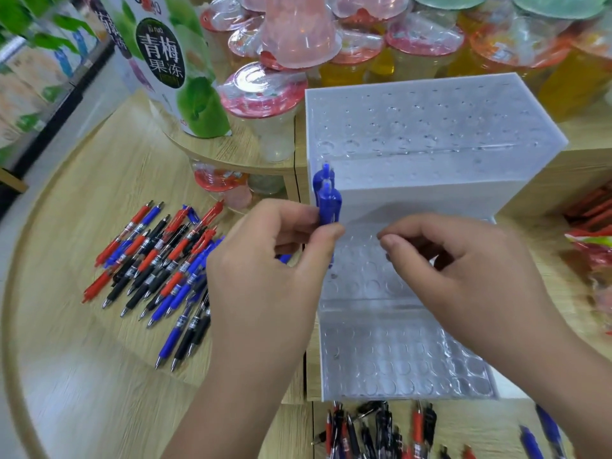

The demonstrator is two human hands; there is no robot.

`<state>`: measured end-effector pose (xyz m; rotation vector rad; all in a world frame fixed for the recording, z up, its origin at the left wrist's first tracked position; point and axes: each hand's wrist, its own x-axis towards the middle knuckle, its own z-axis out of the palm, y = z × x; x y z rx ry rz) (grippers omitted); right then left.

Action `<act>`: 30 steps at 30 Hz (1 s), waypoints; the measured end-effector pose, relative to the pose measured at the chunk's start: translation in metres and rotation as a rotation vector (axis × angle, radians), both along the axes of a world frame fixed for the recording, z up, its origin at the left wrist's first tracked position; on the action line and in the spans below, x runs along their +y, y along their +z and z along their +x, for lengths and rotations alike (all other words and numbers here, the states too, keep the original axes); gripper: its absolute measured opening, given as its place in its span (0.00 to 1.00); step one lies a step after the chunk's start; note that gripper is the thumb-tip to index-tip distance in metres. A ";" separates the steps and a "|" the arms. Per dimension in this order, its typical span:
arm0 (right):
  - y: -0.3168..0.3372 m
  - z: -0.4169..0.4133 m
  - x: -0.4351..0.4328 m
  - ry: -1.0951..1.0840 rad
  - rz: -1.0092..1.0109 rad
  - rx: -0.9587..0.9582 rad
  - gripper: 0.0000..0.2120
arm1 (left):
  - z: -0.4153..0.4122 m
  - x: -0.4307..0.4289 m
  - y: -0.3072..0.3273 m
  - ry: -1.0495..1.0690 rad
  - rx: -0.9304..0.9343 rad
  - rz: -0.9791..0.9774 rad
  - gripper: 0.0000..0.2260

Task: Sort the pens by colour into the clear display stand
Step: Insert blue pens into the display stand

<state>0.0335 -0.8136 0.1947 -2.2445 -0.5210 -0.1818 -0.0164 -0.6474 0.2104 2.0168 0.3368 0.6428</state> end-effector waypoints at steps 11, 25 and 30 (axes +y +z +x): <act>-0.042 -0.108 -0.065 0.044 -0.130 -0.220 0.07 | -0.093 0.011 -0.064 0.133 0.174 -0.097 0.07; -0.210 -0.195 -0.004 0.034 -0.486 0.653 0.12 | -0.208 -0.047 -0.247 -0.022 0.954 -0.050 0.13; -0.219 -0.181 0.012 -0.092 -0.524 0.635 0.10 | -0.198 -0.049 -0.253 0.014 0.927 -0.043 0.07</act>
